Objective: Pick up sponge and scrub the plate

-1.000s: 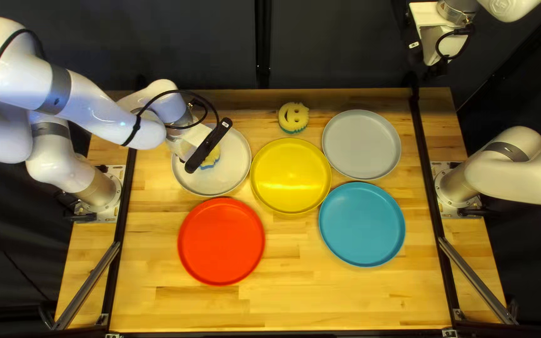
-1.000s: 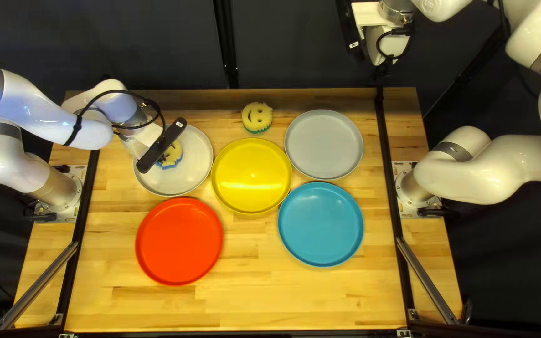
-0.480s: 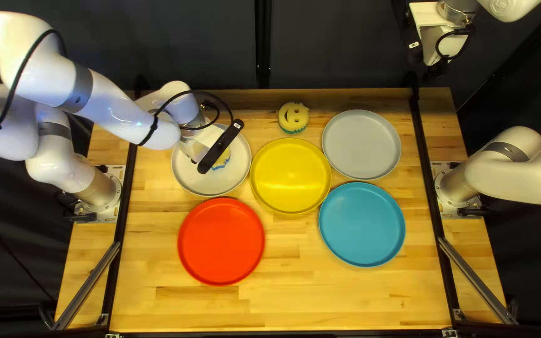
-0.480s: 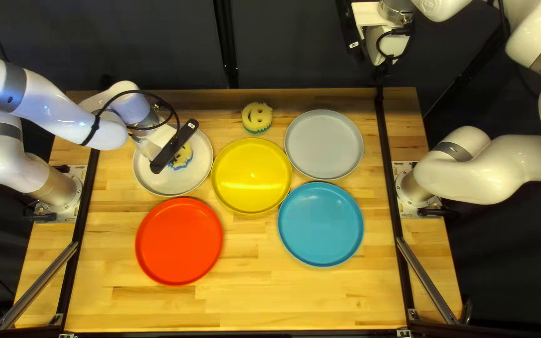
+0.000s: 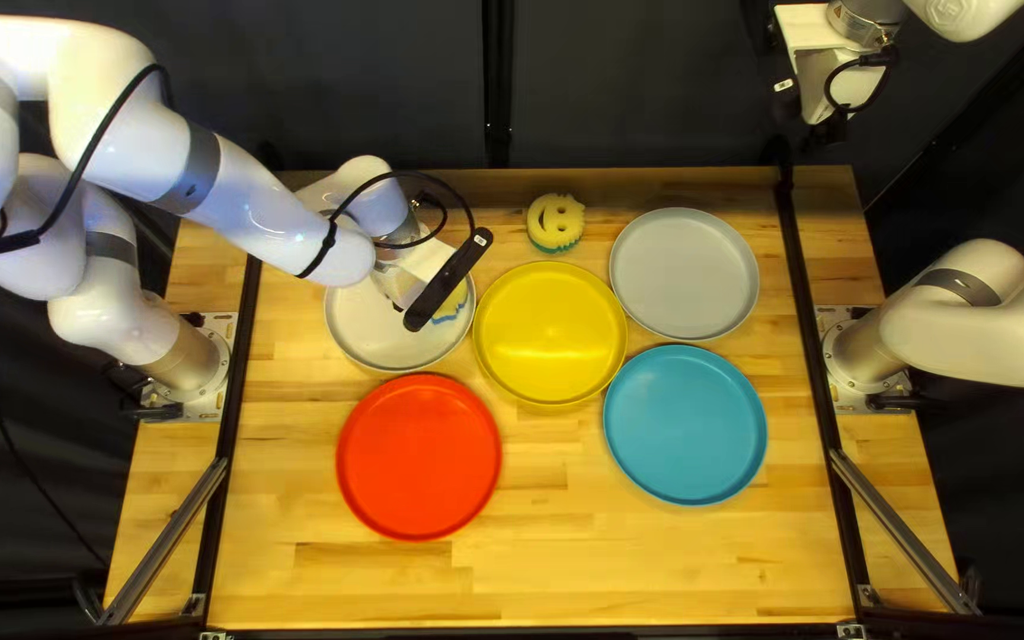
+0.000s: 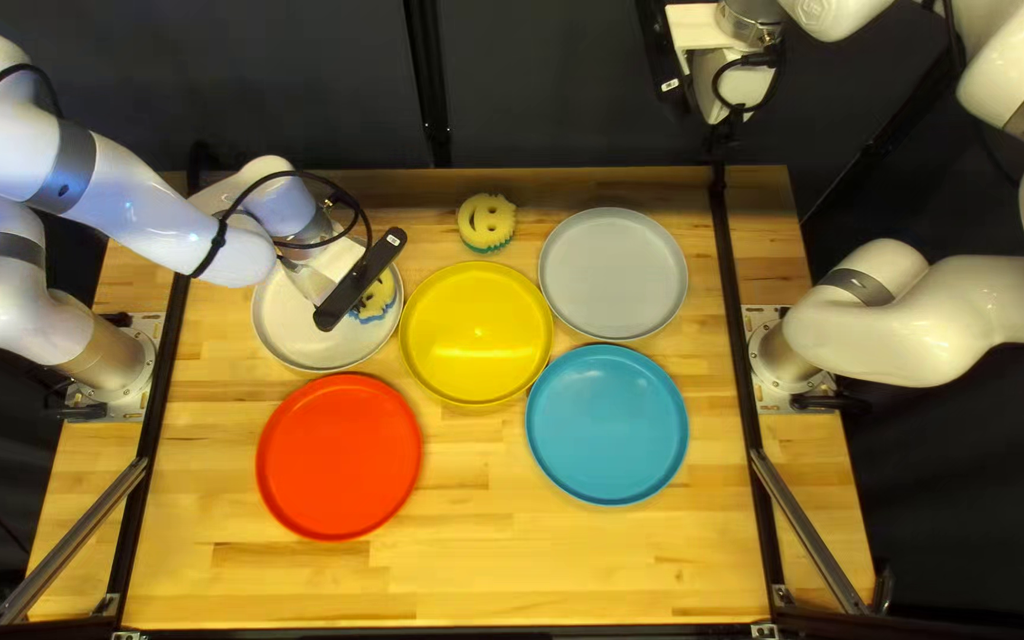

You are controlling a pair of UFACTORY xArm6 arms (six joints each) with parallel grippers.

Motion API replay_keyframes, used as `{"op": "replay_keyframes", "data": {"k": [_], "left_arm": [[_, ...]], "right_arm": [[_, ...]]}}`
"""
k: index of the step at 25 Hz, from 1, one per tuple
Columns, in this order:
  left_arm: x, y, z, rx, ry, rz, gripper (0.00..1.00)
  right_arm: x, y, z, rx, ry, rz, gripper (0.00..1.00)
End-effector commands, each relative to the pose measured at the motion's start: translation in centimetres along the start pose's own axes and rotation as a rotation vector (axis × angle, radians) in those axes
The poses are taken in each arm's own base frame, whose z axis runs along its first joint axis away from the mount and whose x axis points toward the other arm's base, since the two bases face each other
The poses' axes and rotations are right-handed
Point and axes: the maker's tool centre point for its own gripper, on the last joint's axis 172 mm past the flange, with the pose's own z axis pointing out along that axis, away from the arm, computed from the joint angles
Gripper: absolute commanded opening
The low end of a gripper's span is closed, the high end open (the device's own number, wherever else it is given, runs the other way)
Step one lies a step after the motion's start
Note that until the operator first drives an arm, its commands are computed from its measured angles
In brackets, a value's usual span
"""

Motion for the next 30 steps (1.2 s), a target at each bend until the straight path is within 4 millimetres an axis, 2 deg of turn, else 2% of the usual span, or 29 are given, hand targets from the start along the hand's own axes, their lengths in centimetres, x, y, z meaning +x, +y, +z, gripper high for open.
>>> {"op": "replay_keyframes", "data": {"k": [1,4,8,11,23,27,30], "left_arm": [[-1.8,1.7,-0.3,-0.010,-0.016,-0.015,0.00],[-3.2,3.2,-0.7,-0.017,-0.029,-0.027,0.00],[-3.3,4.2,-0.7,-0.022,-0.038,-0.033,0.00],[-2.2,4.1,-0.3,-0.022,-0.039,-0.026,0.00],[2.9,1.1,0.4,0.000,-0.006,0.021,0.00],[3.1,1.5,0.6,0.001,0.000,0.032,0.00],[2.3,2.3,0.6,-0.002,-0.003,0.033,0.00]], "right_arm": [[0.0,0.0,0.0,0.000,0.000,0.000,1.00],[0.0,0.0,0.0,0.000,0.000,0.000,1.00],[0.0,0.0,0.0,0.000,0.000,0.000,1.00],[0.0,0.0,0.0,0.000,0.000,0.000,1.00],[0.0,0.0,0.0,0.000,0.000,0.000,1.00],[0.0,0.0,0.0,0.000,0.000,0.000,1.00],[0.0,0.0,0.0,0.000,0.000,0.000,1.00]]}}
